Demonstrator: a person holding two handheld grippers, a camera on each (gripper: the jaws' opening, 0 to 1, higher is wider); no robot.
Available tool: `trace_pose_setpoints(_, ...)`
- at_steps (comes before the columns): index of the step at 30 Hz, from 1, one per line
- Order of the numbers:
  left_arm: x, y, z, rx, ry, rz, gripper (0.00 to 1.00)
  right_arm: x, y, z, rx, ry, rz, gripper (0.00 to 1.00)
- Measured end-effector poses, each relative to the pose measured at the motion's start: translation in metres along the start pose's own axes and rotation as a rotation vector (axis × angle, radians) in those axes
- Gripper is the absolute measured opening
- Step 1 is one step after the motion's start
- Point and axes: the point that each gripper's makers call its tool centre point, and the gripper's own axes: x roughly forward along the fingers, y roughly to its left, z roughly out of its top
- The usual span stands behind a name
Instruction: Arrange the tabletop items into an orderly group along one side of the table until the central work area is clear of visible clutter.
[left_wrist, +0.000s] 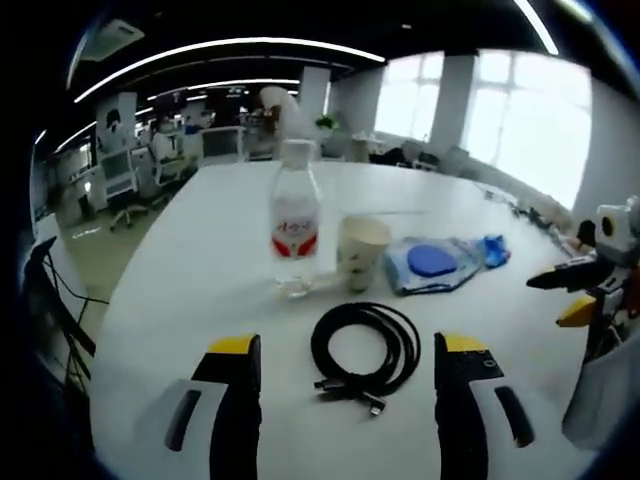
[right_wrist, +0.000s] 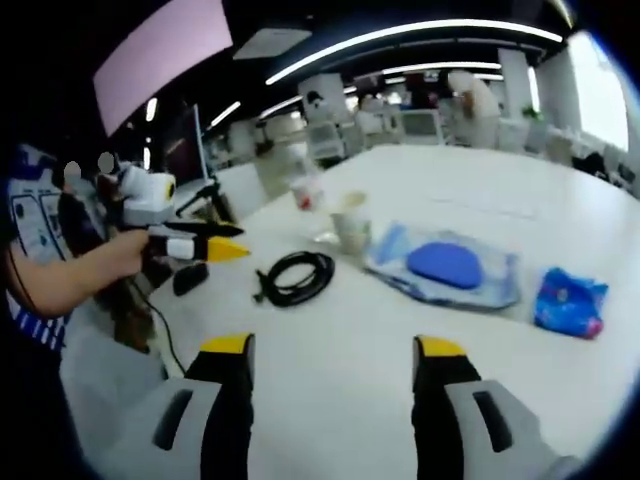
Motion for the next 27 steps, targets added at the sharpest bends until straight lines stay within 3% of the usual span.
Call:
trace_pose_setpoints(10,0.013,0.008,-0.018,-0.029,0.039,0.011,0.55,0.029,0.009,-0.004,-0.002,0.018,0.03,0.53)
trace_pose_setpoints(13,0.017,0.01,-0.022,0.008,0.059,0.024,0.51,0.036,0.008,-0.001,0.002,0.013,0.033,0.51)
trace_pose_setpoints(27,0.039,0.016,-0.027,0.005,0.079,0.008,0.44,0.078,0.013,-0.004,0.007,0.02,0.077,0.37)
